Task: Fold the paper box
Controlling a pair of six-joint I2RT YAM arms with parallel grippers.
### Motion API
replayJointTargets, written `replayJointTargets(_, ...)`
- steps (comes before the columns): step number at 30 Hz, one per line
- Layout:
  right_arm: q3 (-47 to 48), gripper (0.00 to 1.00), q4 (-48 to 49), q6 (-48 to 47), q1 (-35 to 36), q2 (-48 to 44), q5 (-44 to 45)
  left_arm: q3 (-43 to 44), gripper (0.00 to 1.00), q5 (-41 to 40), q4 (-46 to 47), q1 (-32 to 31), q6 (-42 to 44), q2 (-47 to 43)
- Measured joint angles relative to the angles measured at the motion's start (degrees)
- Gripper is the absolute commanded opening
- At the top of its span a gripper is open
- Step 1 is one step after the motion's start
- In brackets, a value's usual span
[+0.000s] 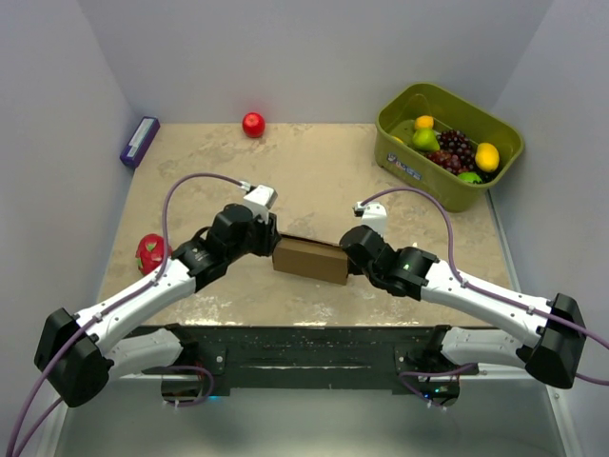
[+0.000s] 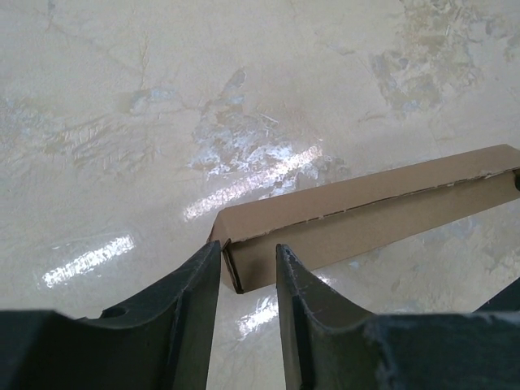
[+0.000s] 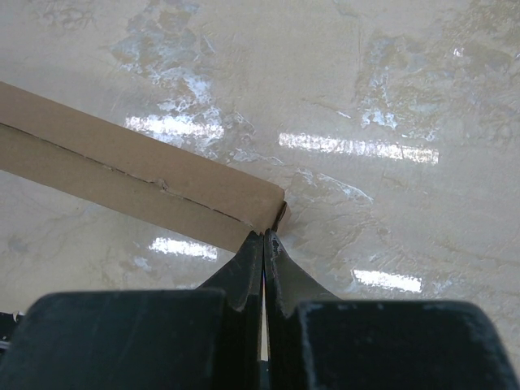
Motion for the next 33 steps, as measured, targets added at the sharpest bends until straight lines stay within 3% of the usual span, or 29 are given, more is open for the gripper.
replayJointTargets(10,0.00,0.00,0.02,0.00,0.00,0.00,0.00,0.22,0.39,-0.94,-1.70,0.00,0.74,1.40)
replayJointTargets(21,0.02,0.00,0.09,-0.02,0.00,0.11,0.07,0.52,0.19,-1.55,-1.70,-0.02,1.46,2.47)
replayJointTargets(25,0.11,0.00,0.09,-0.04,0.00,0.28,0.20,0.70,0.04,-1.79,-1.68,-0.02,1.55,2.82)
replayJointTargets(33,0.33,0.00,0.33,-0.07,0.00,0.94,1.11,1.64,0.00,-5.77,-2.32,-1.64,2.56,4.02)
